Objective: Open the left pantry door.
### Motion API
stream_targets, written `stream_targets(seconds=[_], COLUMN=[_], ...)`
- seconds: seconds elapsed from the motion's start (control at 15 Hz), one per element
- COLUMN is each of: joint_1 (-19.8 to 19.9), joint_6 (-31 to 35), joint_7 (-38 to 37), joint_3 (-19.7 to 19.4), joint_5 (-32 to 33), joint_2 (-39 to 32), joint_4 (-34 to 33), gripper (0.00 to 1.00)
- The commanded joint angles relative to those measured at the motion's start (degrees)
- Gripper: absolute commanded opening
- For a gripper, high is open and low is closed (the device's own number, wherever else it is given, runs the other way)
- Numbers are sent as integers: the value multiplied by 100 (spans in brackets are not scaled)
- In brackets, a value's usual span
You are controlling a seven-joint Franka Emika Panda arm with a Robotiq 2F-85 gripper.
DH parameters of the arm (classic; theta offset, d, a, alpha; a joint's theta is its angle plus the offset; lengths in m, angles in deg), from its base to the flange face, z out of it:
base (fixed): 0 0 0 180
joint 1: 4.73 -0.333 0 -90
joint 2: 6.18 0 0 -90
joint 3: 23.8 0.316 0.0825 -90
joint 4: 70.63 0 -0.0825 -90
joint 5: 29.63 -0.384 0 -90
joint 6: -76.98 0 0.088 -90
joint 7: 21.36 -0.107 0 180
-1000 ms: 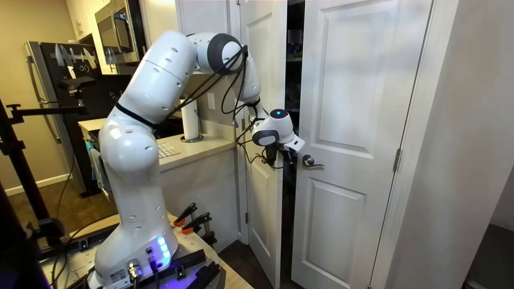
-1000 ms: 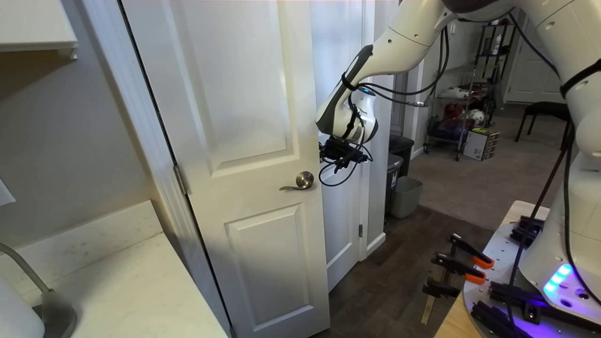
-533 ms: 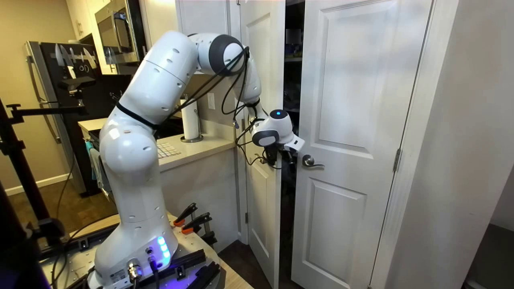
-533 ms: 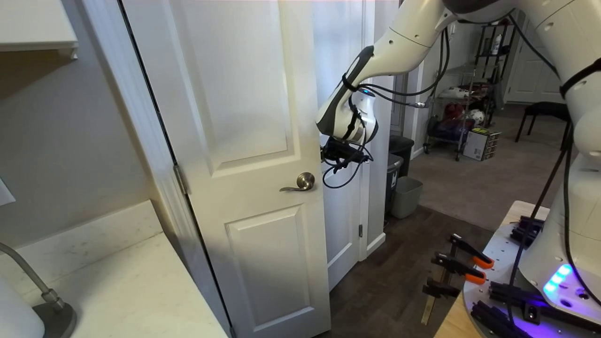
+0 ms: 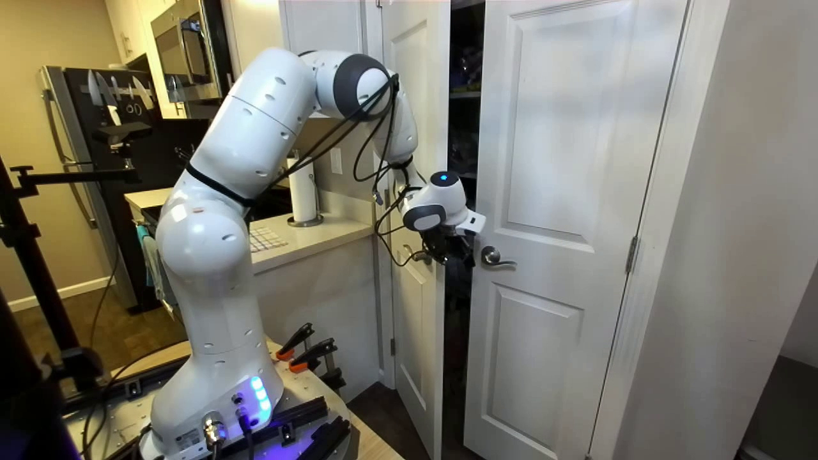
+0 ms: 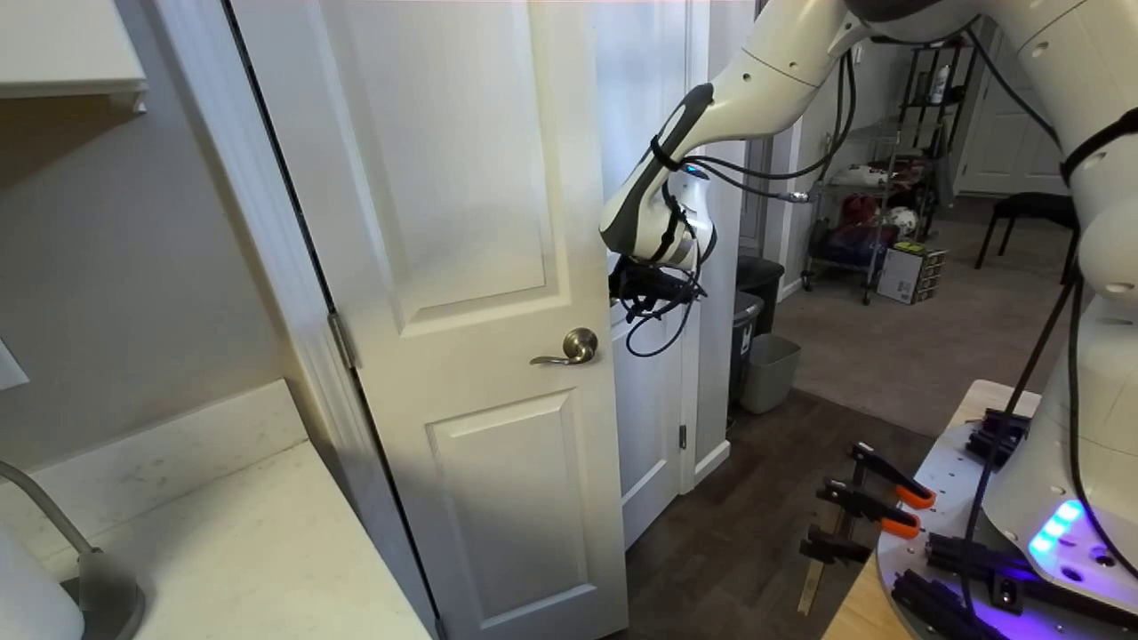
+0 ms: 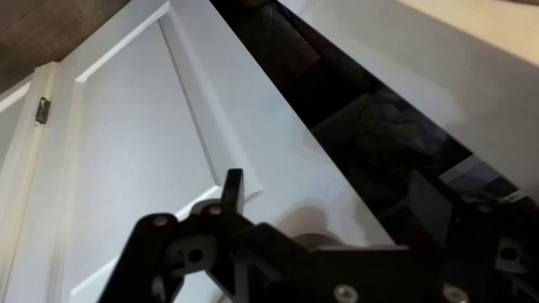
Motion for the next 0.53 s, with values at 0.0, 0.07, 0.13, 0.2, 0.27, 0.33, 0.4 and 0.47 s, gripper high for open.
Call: stream_targets(seconds=[0.0, 0.07, 0.13, 0.2, 0.27, 0.33, 0.4, 0.47], joint_1=[592, 722, 845, 1003, 1136, 1321, 1429, 1586], joint_6=[-211, -297, -359, -433, -524, -623, -720, -848], joint_7=[868, 1082, 1287, 1512, 1708, 1954, 2118, 2322], joint_3=[640, 766, 879, 1011, 1105, 1257, 1308, 1404], joint_5=[311, 405, 469, 548, 602, 620, 655, 668], joint_2=[366, 419, 472, 519, 567, 592, 624, 637], joint_4=[322, 349, 377, 398, 417, 415, 420, 392], gripper=[100, 100, 100, 100, 100, 100, 100, 100])
